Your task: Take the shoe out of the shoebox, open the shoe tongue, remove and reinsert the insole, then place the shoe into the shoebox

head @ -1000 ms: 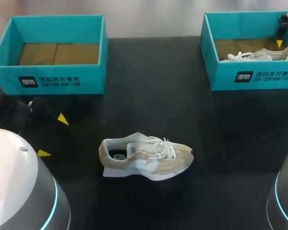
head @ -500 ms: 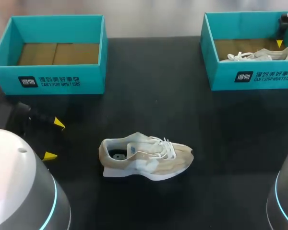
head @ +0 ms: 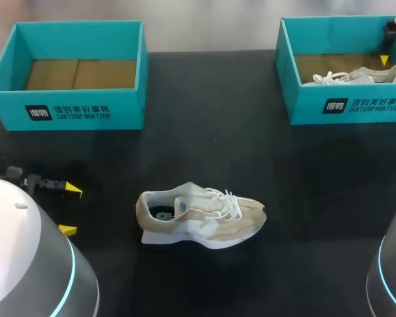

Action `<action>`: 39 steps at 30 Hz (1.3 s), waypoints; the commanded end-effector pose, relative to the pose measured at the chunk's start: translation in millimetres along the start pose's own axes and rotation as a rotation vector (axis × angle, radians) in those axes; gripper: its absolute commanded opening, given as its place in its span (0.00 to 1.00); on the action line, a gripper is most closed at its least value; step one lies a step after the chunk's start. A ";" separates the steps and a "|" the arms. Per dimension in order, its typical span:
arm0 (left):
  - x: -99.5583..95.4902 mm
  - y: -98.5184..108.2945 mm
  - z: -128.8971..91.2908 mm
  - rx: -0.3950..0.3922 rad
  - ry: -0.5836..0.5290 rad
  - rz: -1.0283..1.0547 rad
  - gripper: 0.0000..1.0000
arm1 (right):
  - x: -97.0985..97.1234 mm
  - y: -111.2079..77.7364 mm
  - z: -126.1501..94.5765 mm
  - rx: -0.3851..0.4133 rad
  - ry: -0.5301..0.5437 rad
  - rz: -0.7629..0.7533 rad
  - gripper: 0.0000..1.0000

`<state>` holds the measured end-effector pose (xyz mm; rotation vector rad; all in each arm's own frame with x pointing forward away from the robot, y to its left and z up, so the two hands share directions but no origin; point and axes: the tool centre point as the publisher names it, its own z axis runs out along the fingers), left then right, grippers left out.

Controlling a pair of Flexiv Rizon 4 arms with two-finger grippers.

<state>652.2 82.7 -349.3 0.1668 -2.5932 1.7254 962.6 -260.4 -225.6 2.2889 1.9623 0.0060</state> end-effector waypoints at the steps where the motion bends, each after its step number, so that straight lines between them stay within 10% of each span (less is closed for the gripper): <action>1: -6.2 5.2 2.0 0.019 -0.010 -0.082 1.00 | -0.1 -0.4 -0.2 -0.001 -0.001 0.000 1.00; 39: -29.6 23.1 78.6 0.116 0.008 -0.011 1.00 | -0.1 -0.4 -0.2 -0.001 -0.001 0.000 1.00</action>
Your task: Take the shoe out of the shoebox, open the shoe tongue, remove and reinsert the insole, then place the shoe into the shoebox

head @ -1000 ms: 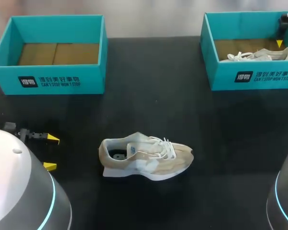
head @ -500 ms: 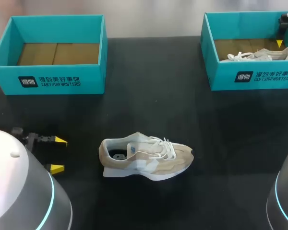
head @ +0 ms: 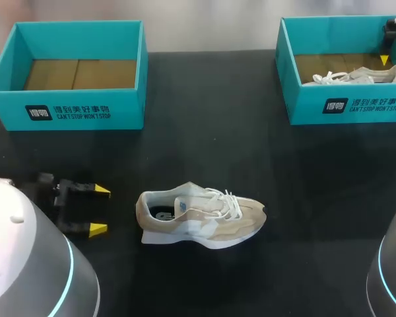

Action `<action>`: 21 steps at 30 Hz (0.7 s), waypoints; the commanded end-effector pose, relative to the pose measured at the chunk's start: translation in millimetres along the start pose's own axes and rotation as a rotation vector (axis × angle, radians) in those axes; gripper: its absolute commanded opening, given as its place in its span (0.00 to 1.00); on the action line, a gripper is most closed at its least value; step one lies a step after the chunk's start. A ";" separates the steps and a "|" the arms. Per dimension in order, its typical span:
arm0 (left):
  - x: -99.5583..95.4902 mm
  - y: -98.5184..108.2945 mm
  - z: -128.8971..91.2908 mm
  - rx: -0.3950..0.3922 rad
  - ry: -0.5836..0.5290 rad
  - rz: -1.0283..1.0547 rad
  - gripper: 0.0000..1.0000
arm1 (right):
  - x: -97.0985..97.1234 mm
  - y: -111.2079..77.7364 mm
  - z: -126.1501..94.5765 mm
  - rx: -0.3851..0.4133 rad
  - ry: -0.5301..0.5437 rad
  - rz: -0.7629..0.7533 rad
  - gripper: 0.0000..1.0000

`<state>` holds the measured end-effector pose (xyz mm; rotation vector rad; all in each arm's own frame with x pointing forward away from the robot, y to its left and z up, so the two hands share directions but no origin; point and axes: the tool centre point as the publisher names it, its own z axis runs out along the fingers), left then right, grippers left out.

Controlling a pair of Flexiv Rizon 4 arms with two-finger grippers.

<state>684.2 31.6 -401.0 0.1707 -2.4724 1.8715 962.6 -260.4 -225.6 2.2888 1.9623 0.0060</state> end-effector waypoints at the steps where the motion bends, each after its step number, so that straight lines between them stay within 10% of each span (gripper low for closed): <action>1: 2.1 -0.7 13.6 -0.005 -0.006 0.003 1.00 | -0.1 -0.4 -0.2 -0.001 -0.001 0.000 1.00; 21: 11.4 -8.3 50.0 0.012 0.019 -0.017 1.00 | -0.1 -0.4 -0.2 -0.001 -0.001 0.000 1.00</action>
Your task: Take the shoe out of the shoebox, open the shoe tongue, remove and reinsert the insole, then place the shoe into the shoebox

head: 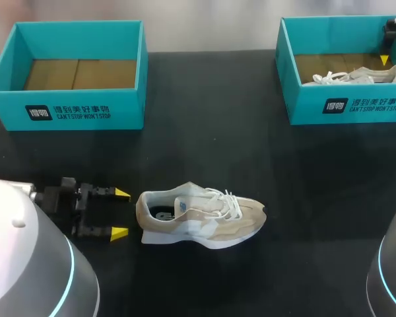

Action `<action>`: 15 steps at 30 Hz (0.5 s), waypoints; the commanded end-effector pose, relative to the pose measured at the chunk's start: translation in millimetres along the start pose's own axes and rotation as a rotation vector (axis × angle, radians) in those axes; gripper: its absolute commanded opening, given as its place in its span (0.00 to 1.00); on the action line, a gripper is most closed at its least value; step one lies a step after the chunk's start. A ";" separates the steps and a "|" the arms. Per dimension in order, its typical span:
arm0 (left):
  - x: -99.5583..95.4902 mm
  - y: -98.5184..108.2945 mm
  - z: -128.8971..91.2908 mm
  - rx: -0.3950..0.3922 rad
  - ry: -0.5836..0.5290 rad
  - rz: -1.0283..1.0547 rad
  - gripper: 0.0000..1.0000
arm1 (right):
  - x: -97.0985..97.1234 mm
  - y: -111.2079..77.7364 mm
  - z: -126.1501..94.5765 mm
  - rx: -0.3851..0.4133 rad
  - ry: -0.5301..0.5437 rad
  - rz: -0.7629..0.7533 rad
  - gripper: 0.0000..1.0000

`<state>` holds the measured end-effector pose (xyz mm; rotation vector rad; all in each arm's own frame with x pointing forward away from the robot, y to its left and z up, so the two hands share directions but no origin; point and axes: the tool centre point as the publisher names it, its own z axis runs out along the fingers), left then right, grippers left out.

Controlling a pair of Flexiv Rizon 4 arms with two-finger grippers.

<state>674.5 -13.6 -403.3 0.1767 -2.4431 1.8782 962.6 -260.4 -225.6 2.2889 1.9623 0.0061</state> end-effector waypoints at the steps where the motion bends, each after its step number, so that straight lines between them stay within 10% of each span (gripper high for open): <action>1: -1.1 0.6 7.9 -0.002 0.007 -0.003 1.00 | -0.1 -0.4 -0.2 -0.001 -0.001 0.000 1.00; 15: 3.1 -0.6 24.3 0.002 0.031 -0.018 1.00 | -0.1 -0.4 -0.2 -0.001 -0.001 0.000 1.00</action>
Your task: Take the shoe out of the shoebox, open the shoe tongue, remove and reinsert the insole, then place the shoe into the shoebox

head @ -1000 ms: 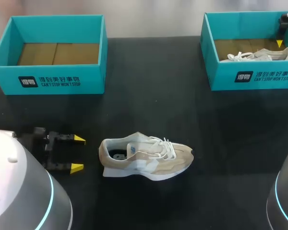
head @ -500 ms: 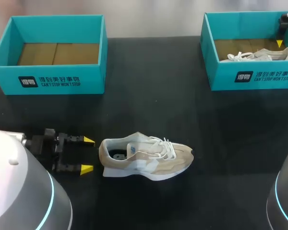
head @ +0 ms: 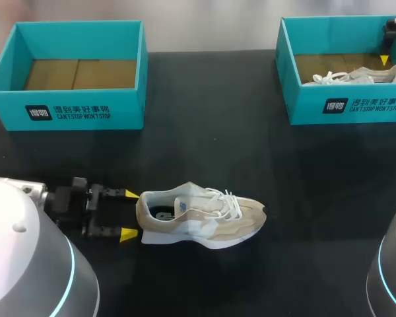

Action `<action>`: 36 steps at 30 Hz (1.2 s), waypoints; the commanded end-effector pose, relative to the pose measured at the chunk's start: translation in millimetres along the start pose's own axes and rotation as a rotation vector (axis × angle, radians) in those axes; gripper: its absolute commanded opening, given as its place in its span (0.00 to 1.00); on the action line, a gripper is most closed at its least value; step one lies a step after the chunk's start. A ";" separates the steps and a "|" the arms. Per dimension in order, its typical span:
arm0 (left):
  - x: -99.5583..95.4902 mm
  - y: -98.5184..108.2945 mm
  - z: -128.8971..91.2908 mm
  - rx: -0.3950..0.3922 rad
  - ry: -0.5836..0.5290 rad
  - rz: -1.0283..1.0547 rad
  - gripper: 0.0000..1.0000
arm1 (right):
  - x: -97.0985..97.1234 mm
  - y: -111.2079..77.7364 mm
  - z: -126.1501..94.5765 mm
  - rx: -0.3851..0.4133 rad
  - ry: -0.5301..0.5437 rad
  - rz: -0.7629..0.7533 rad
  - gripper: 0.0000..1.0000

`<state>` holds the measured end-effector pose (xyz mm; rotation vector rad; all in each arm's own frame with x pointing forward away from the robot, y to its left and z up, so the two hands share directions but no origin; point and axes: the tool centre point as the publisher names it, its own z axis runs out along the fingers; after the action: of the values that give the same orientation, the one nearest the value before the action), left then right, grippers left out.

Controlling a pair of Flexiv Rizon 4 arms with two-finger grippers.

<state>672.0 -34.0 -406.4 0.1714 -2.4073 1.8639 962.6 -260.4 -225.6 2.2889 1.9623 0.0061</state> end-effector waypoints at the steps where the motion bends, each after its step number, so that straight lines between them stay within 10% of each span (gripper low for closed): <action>1: -0.1 1.4 4.3 -0.001 0.005 0.002 1.00 | -0.1 -0.4 -0.2 -0.001 -0.001 0.000 1.00; 36: 2.2 -0.6 34.5 0.020 -0.005 0.001 1.00 | -0.1 -0.4 -0.2 -0.001 -0.001 0.000 1.00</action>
<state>668.9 -64.1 -412.6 0.1754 -2.3911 1.8910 962.6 -260.4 -225.6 2.2889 1.9623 0.0061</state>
